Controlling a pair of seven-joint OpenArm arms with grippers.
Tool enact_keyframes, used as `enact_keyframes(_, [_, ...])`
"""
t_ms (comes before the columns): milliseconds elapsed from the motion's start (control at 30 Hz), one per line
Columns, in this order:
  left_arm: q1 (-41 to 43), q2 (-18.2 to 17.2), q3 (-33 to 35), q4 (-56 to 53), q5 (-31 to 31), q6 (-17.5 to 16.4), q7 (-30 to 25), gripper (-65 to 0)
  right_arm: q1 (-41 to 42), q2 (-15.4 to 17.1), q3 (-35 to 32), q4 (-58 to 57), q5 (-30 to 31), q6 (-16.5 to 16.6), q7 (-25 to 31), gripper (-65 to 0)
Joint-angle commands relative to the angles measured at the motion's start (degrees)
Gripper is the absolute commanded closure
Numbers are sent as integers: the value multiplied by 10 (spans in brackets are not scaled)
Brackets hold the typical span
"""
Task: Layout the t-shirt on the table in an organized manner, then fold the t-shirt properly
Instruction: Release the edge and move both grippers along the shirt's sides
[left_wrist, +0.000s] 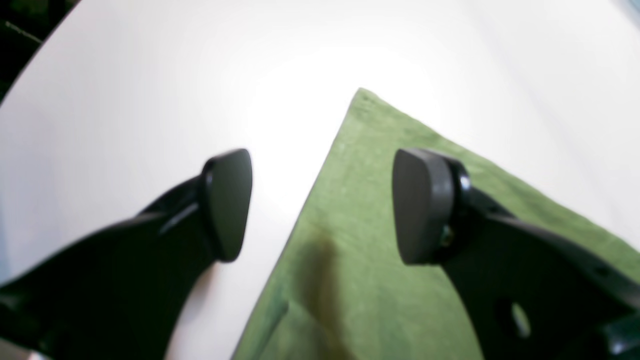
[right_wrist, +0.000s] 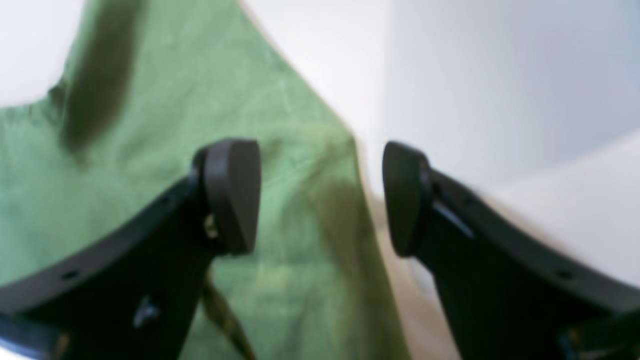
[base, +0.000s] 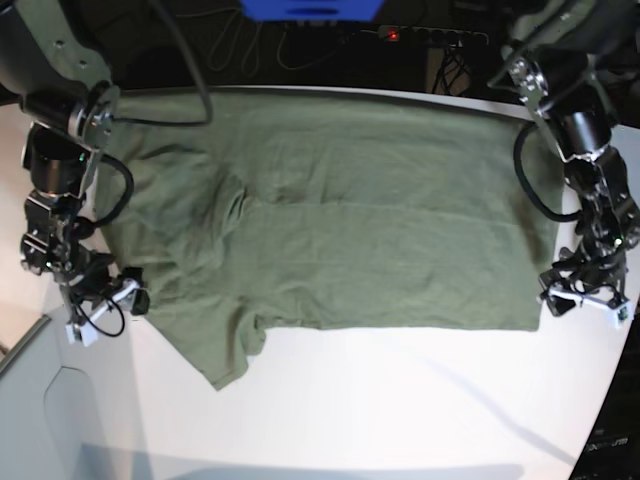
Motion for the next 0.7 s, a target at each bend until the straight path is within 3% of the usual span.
enact_keyframes(0, [-28, -16, 10, -20, -5, -1, -30, -424, 26, 6, 0, -10, 9, 1, 29, -385])
enact_keyframes(133, [-65, -37, 44, -126, -5, -1, -83, -424, 23, 6, -9, -37, 9, -48, 67, -386])
enact_keyframes(300, [-94, -47, 69, -230, -5, -1, -137, -424, 22, 6, -89, -68, 9, -53, 74, -385])
enact_keyframes(467, [-103, -47, 107, -292, -5, -1, -181, -424, 11, 3, -114, -67, 10, -53, 74, -377])
enact_keyframes(667, [-103, -47, 118, -312, -5, 9, -183, -424, 10, 2, -133, -69, 10, -53, 72, -260])
